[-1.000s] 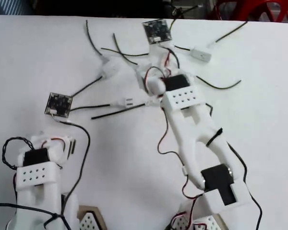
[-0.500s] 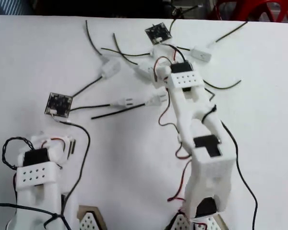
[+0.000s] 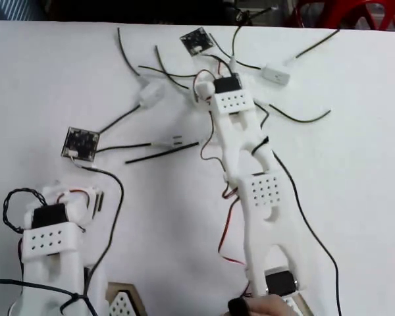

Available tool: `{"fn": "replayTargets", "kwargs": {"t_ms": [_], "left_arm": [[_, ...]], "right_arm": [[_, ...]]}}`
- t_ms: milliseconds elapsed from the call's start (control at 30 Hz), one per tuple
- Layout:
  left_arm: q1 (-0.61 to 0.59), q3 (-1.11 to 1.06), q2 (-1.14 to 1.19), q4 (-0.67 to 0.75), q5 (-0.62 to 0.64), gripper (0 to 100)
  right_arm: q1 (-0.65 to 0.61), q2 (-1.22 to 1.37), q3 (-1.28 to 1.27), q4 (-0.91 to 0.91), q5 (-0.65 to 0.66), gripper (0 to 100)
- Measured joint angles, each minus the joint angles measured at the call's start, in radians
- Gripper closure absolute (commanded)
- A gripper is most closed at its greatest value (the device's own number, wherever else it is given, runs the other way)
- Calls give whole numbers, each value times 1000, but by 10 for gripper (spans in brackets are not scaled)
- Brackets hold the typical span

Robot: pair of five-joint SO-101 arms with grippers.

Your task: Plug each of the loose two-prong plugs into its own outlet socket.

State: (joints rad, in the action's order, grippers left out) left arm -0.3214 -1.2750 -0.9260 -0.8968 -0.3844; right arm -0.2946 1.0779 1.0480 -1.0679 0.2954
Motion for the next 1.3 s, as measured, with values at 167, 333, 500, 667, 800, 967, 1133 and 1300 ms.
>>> {"fn": "replayTargets", "kwargs": {"t_ms": [167, 333, 500, 667, 800, 967, 1133, 1300], "left_arm": [[0, 0, 0, 0, 0, 839], [0, 0, 0, 0, 0, 839], [0, 0, 0, 0, 0, 839], [0, 0, 0, 0, 0, 839], [2, -9, 0, 3, 0, 839], [2, -9, 0, 3, 0, 839], [2, -9, 0, 3, 0, 839], [2, -9, 0, 3, 0, 839]], "right_arm": [[-6, 114, 149, 2, 0, 622], [-12, 180, 212, 9, -2, 623], [-12, 192, 219, -44, -2, 623], [-18, 189, 221, -141, -2, 623], [-17, 186, 209, -238, 0, 623], [-15, 180, 216, -288, 0, 660], [-15, 180, 218, -290, 0, 801], [-21, 181, 245, -301, 2, 911]]}}
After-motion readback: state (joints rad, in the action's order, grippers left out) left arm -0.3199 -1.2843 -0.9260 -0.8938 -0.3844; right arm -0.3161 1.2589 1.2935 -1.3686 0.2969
